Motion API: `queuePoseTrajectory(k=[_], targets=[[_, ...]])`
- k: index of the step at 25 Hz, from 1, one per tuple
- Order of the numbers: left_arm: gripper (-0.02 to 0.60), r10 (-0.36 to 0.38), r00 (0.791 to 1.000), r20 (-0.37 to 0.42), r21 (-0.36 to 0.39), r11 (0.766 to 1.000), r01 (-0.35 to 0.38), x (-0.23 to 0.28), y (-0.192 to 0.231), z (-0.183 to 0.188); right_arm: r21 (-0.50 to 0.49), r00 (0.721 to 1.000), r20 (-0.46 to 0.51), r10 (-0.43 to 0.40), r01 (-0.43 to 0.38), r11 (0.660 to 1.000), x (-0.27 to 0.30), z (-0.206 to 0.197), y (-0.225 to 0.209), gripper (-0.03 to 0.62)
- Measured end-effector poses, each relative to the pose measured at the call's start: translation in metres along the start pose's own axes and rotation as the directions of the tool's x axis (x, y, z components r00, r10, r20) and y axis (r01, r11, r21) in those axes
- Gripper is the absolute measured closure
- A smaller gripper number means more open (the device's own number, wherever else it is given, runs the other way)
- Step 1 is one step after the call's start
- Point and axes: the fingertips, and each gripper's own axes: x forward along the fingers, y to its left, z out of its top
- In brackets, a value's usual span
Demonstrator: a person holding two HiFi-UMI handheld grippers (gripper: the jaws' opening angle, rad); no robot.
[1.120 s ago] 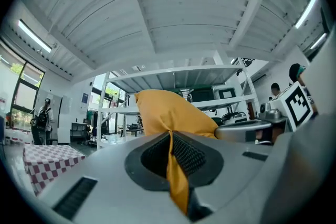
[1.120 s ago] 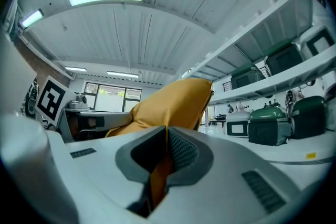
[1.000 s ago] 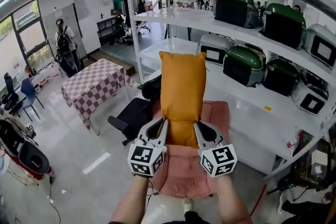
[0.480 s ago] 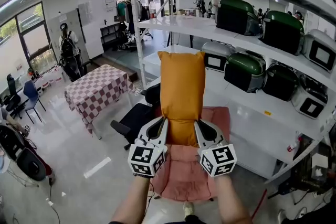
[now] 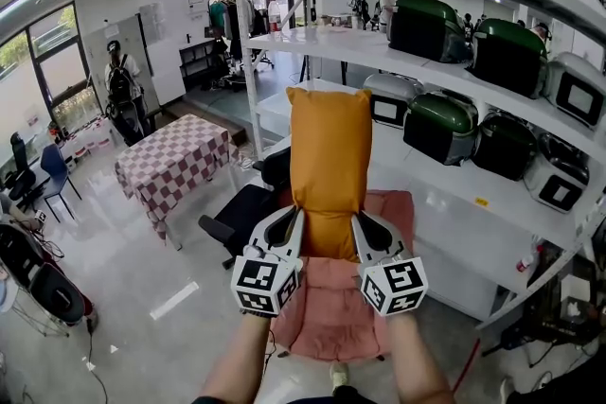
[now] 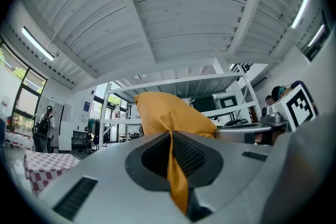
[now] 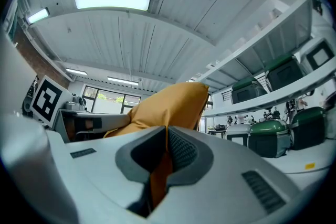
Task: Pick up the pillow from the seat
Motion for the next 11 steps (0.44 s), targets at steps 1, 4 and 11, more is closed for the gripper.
queuePoseTrajectory(k=[1, 4, 11], targets=[[0.566, 0.0, 1.0, -0.001, 0.0, 1.0, 0.0, -0.0002, -0.0001, -0.0003, 0.0, 1.0, -0.001, 0.0, 0.0, 1.0, -0.0003, -0.0005, 0.0001, 0.582], [0.568, 0.0, 1.0, -0.003, 0.0, 1.0, 0.0, -0.0015, 0.0004, -0.0011, 0.0, 1.0, -0.003, -0.001, 0.001, 1.0, -0.0005, -0.0013, 0.0015, 0.582], [0.568, -0.001, 1.0, 0.0, 0.0, 1.0, 0.001, 0.0027, -0.001, -0.0004, 0.003, 1.0, 0.0, -0.003, 0.003, 1.0, 0.0003, -0.0005, -0.0028, 0.582]])
